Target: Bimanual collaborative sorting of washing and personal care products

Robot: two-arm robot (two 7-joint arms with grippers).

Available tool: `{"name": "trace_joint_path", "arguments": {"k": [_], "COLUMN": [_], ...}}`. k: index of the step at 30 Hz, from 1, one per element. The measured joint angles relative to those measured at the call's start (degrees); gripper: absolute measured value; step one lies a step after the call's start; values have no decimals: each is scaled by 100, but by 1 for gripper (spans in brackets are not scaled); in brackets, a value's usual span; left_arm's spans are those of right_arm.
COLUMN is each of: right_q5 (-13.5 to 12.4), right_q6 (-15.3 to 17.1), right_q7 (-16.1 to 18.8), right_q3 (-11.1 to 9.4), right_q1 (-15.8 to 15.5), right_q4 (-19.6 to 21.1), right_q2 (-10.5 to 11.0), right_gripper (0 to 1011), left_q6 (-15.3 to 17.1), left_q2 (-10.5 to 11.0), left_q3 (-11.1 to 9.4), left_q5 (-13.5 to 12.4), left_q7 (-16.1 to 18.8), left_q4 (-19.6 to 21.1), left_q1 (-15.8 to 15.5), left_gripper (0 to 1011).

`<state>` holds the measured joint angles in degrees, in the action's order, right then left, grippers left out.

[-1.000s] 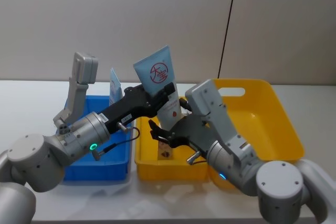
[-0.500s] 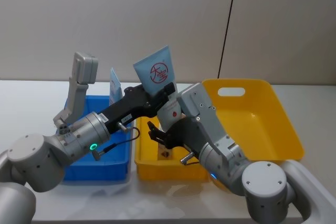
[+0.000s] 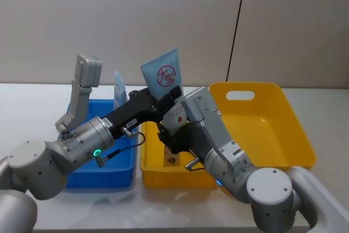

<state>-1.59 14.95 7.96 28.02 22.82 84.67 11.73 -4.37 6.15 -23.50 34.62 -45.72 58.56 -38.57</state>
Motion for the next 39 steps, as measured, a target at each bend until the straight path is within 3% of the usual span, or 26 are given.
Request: {"name": "trace_joint_path", "arguments": {"k": [6, 23, 29, 39], "right_q5": [14, 29, 31, 37], "right_q6": [2, 4, 15, -21], "right_q7": [-13, -29, -161, -500], "right_q3": [6, -18, -138, -485], "right_q1": [8, 12, 7, -8], "right_q4": [-29, -54, -76, -103], "right_q2": [-17, -44, -98, -146], "right_gripper": [648, 644, 644, 644], "left_q6": [0, -1, 0, 0], "left_q2": [-1, 0, 0, 0], "left_q3": [0, -1, -1, 0], "left_q5": [1, 1, 1, 1], "left_q7": [0, -2, -1, -1], "left_q4": [0, 1, 0, 0], "left_q1": [0, 0, 0, 0], "left_gripper": [312, 823, 999, 1001]}}
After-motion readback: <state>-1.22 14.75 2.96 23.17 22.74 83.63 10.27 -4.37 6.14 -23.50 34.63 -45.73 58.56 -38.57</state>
